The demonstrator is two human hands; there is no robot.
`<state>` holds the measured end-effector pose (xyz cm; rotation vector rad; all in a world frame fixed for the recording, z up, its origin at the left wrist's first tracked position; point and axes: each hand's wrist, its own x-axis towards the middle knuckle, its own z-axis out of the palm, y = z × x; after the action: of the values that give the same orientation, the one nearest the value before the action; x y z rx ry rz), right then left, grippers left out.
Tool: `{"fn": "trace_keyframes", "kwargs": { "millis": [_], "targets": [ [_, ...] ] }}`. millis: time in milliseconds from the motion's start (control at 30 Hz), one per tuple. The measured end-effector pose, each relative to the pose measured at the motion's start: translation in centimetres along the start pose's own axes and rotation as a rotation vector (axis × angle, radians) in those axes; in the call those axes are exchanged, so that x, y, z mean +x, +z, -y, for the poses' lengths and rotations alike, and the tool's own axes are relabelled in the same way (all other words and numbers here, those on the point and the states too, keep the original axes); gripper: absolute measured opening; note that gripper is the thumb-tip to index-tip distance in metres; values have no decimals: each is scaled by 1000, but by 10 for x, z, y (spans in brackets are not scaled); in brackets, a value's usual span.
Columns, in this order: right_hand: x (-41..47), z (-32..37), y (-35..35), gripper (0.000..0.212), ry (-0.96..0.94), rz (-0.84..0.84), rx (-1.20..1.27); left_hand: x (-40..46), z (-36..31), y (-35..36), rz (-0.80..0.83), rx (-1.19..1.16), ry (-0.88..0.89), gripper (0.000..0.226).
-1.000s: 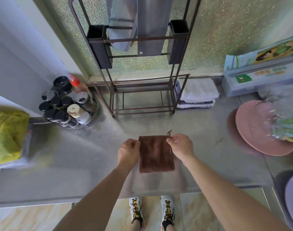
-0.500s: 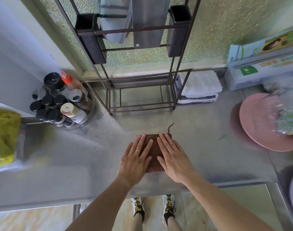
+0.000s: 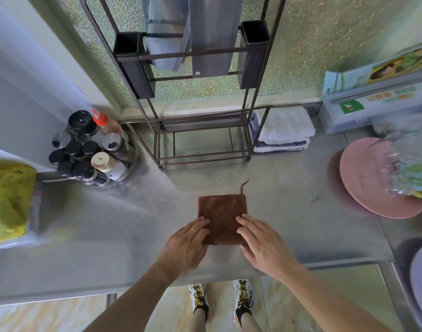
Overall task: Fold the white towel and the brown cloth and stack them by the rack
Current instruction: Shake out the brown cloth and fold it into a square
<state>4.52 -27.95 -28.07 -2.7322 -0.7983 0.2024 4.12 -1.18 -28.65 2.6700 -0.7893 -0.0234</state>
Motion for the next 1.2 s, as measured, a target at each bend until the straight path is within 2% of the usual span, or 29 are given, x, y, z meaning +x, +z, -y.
{"fn": "trace_keyframes", "kwargs": {
  "millis": [67, 167, 233, 300, 433, 567, 700, 767, 833, 900, 967, 1000, 1067, 1200],
  "targets": [
    [5, -1, -2, 28, 25, -29, 49, 7, -3, -3, -53, -71, -64, 21],
    [12, -1, -8, 41, 38, -8, 18, 17, -4, -8, -55, -148, -181, 20],
    [17, 1, -10, 32, 51, -39, 24, 24, -4, -13, -47, -259, -292, 22],
    [28, 2, -15, 19, 186, -87, 159, 33, -3, -19, -40, -341, -383, 25],
    [59, -1, -24, 21, 541, -47, 463, 47, 3, -26, 47, -401, -515, 48],
    [78, -8, -26, 29, 718, 2, 559, 63, 9, -21, -79, -561, -757, 24],
    [89, -11, -22, 37, 791, 7, 504, 74, 9, -17, -112, -576, -878, 23],
    [91, -7, -22, 38, 802, -28, 408, 76, 6, -15, -123, -507, -865, 24],
    [89, -2, -20, 38, 665, -144, 171, 74, 3, -12, -130, -332, -758, 30],
    [85, 3, -12, 37, 411, -199, -10, 71, 3, -8, -104, -122, -544, 41],
    [80, 5, 1, 44, 199, -134, -59, 67, 6, 1, -64, 57, -216, 50],
    [77, 6, 6, 50, 162, -69, -59, 64, 8, 7, -43, 98, -108, 52],
    [72, 6, 13, 59, 177, 32, -60, 58, 12, 15, 33, 85, -108, 52],
    [73, 9, 15, 66, 215, 76, -63, 52, 12, 18, 156, 70, -202, 62]
  ]
}}
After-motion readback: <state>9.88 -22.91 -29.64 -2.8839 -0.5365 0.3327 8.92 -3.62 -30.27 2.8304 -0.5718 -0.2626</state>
